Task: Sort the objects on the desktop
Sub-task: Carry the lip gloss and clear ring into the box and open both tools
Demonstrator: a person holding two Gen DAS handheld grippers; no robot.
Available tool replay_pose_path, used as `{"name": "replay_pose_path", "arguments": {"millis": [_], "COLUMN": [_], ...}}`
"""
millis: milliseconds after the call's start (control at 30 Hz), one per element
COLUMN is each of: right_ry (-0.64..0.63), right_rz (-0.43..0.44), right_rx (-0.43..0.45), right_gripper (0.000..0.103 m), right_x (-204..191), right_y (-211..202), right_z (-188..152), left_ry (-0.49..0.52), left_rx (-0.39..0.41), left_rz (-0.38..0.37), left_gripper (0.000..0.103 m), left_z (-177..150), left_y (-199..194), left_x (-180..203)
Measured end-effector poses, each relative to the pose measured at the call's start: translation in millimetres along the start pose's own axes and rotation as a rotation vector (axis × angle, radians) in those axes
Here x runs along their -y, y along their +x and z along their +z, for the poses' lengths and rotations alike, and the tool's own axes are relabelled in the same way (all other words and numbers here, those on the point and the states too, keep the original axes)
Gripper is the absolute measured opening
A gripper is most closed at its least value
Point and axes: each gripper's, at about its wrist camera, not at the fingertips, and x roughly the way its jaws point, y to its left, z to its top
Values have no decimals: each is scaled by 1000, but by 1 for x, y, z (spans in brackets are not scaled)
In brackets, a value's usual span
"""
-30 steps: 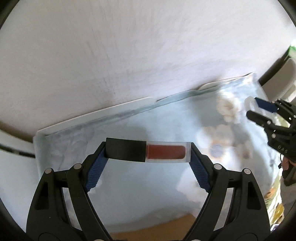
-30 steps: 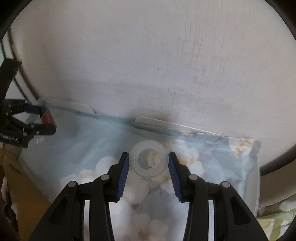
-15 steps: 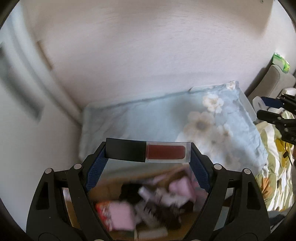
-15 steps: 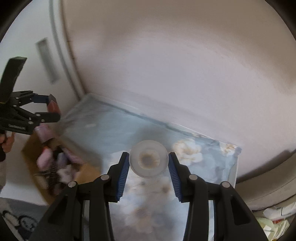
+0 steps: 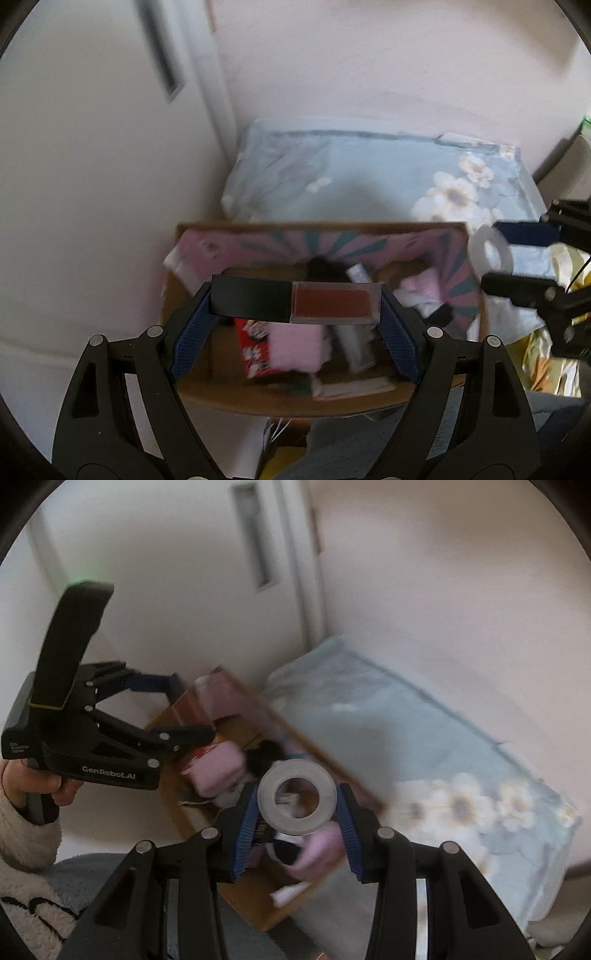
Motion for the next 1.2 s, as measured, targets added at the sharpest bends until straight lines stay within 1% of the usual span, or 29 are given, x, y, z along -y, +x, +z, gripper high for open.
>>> {"name": "replay_pose_path", "arguments": {"millis": [133,267,467,500,533,567,600,633,667,700,800,867,933,1067,1200], "right_ry": [-28,-28,-28,-32,-36,-34,-31,-31,-29,-23,17,51,75,79,92], "right_rz": [18,19,12,15,21,22,12,2,-9,-20,16,31,49,20,10], "right_rx": [-49,-83,-107,-122,-138,-156,-165,-169,-171,-166,-133,-130,-150,-143,-116], "right_gripper": [39,39,39,39,39,41,51,60,81,96,100,102,102,102,102], "right_x": [-15,-17,-19,-20,-22,-22,-23,-23,-23,-22,-17,-13,-9,-9,-8], "right_y": [30,42,51,53,64,67,70,72,73,72,66,63,64,62,57], "right_z": [0,2,4,4,5,5,5,4,4,4,2,1,-2,-6,-5], "left_ry": [-44,-68,-76,-70,-65,-62,-62,-64,-66,-64,-55,-52,-45,-38,-17], "left_rx": [-16,-31,-47,-48,-51,-55,-55,-48,-39,-35,-18,-19,-12,-5,9], "left_rz": [8,0,-16,-23,-30,-36,-40,-43,-47,-51,-56,-42,-29,-32,-11], "left_gripper": [82,82,83,83,83,88,99,103,103,103,103,103,103,103,103], "left_z": [-12,-19,-25,-25,-25,-24,-24,-23,-22,-21,-18,-16,-15,-12,-11], "left_y": [11,20,26,25,25,25,24,22,19,17,13,12,10,5,0], "left_x": [-20,-32,-39,-38,-37,-36,-34,-33,-32,-31,-28,-27,-24,-20,-13]}}
